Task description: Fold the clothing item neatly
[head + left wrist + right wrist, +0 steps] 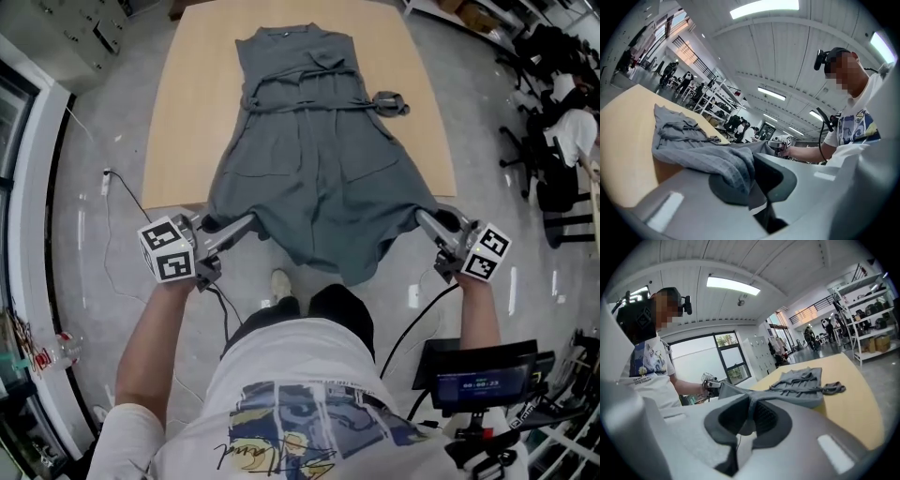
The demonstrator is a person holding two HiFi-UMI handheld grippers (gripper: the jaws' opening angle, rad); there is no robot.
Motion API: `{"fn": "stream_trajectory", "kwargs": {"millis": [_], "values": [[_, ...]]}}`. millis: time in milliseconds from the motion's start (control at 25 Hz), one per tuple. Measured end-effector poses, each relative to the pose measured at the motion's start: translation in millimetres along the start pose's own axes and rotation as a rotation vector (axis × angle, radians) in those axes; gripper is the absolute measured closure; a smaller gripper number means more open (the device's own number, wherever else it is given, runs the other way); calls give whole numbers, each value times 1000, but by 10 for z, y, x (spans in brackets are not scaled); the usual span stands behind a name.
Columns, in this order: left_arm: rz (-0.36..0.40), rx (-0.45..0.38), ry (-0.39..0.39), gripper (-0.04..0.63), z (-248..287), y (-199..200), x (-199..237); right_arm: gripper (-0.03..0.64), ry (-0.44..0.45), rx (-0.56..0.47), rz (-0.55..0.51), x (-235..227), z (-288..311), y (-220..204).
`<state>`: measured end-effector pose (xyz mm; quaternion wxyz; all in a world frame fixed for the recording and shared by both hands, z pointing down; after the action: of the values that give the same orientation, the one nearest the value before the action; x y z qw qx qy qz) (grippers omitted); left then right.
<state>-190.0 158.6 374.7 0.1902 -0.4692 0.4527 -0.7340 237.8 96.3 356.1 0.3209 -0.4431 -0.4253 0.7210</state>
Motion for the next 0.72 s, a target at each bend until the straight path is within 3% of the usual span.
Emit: {"fn": "stream_trajectory", "kwargs": {"millis": [560, 720], "values": [[119, -86, 27, 574, -68, 356, -163, 601, 42, -75, -156, 160, 62, 344], [122, -107, 40, 574, 9, 653, 4, 601, 47, -83, -184, -60, 128, 673]]}}
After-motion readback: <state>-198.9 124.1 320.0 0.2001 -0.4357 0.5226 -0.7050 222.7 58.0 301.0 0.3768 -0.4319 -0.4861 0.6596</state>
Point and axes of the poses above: the fingertips, and each gripper's own axes: z forward along the fingers, x to its left, y out of its top, the point moved 7 cm from there along -z, backward along the fingers, and after that the axes turned 1 degree about y, right-handed, at the moved point
